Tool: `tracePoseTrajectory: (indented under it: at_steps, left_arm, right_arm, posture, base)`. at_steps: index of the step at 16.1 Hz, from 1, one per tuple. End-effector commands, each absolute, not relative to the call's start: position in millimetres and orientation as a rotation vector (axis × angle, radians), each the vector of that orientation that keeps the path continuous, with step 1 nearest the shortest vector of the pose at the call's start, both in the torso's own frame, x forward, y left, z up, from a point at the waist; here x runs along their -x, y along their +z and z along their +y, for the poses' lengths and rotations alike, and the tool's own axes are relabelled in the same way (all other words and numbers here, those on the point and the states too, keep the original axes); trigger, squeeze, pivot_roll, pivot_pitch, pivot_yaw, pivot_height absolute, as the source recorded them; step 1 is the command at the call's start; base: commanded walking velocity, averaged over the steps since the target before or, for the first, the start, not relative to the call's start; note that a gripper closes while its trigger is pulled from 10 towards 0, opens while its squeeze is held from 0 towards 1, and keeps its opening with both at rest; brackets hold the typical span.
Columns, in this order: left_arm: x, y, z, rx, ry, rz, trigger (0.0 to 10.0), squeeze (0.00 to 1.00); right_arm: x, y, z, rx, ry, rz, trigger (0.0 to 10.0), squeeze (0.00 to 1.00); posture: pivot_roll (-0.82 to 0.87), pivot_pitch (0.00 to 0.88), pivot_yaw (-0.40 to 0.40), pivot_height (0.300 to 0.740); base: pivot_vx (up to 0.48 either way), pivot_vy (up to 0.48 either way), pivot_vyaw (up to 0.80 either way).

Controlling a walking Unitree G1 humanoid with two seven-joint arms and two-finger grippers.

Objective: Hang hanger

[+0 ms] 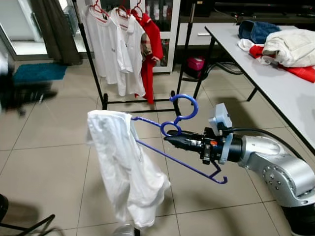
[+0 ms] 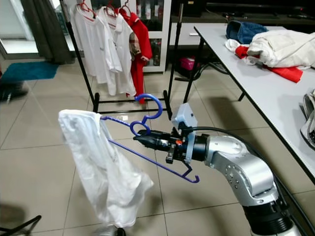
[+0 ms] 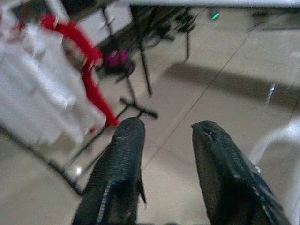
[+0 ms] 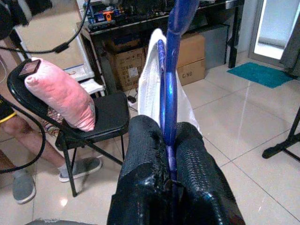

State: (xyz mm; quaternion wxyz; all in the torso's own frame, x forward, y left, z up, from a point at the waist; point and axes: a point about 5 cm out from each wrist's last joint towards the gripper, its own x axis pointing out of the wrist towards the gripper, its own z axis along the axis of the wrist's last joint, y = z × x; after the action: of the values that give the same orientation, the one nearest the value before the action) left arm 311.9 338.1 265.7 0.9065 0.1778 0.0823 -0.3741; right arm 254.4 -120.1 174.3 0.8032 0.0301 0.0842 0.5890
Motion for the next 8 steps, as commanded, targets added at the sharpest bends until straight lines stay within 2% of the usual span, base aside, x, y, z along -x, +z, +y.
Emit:
tracePoseTrajectory:
  at_steps: [1, 4, 6, 8]
  left_arm:
    - [-316.9, 268.6, 321.5, -0.353, -0.878, 0.162, 10.0, 1.0]
    - [-326.9, 268.4, 276.4, -0.377, -1.147, 0.171, 10.0, 1.0]
    - [-325.6, 264.3, 251.8, -0.335, -1.301, 0.164, 10.0, 1.0]
    - [-323.9, 261.4, 238.7, -0.3, -1.376, 0.155, 10.0, 1.0]
  right_arm:
    - [-256.0, 179.2, -118.9, -0.044, 1.272, 0.15, 10.0, 0.0]
    - [-256.3, 180.0, -112.5, -0.023, 1.297, 0.139, 10.0, 0.0]
    - [-256.2, 179.9, -109.5, -0.009, 1.31, 0.135, 10.0, 0.0]
    - [-256.1, 180.1, -107.8, -0.004, 1.319, 0.132, 10.0, 0.0]
  posture:
    - [-0.03, 0.0, 0.053, 0.74]
    - [-0.04, 0.0, 0.071, 0.74]
    - [-0.04, 0.0, 0.075, 0.74]
    - [-0.05, 0.0, 0.075, 0.74]
  base:
    - [0.0, 0.0, 0.0]
    - [0.0, 0.0, 0.0]
    - [0.0, 0.0, 0.0]
    - [0.0, 0.0, 0.0]
